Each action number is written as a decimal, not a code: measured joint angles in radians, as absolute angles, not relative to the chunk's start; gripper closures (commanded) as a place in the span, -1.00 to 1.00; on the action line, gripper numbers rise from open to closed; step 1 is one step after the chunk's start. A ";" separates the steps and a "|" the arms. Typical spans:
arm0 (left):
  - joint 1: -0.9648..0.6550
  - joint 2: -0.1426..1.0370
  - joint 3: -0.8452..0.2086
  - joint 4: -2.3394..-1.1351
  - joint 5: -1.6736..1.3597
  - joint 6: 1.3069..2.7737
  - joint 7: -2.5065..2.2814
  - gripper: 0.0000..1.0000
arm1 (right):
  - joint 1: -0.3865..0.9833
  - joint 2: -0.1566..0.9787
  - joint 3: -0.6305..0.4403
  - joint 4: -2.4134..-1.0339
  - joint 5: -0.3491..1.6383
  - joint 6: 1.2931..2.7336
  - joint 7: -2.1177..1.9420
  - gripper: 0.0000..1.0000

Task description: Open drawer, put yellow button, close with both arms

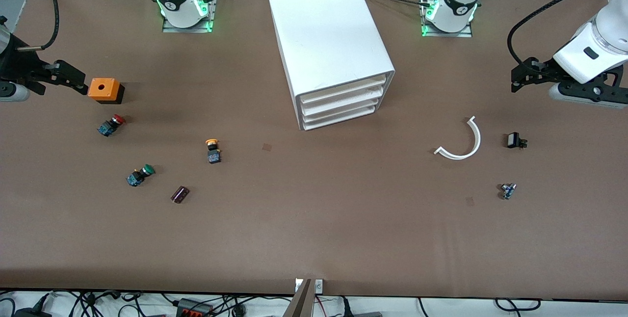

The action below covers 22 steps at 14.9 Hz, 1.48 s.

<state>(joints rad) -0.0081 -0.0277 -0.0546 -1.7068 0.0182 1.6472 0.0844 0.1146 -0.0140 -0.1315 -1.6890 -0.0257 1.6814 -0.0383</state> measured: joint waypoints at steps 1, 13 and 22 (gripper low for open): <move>-0.008 -0.028 -0.055 -1.707 0.018 1.647 0.084 -1.00 | 0.115 -0.014 -0.132 -1.689 -0.026 1.681 -0.039 -1.00; -0.013 0.016 -0.055 -1.706 0.016 1.644 0.083 -1.00 | 0.115 -0.014 -0.132 -1.690 -0.026 1.654 -0.044 -1.00; -0.106 0.252 -0.067 -1.708 -0.468 1.518 0.307 -1.00 | 0.119 0.160 -0.126 -1.702 -0.025 1.761 -0.044 -1.00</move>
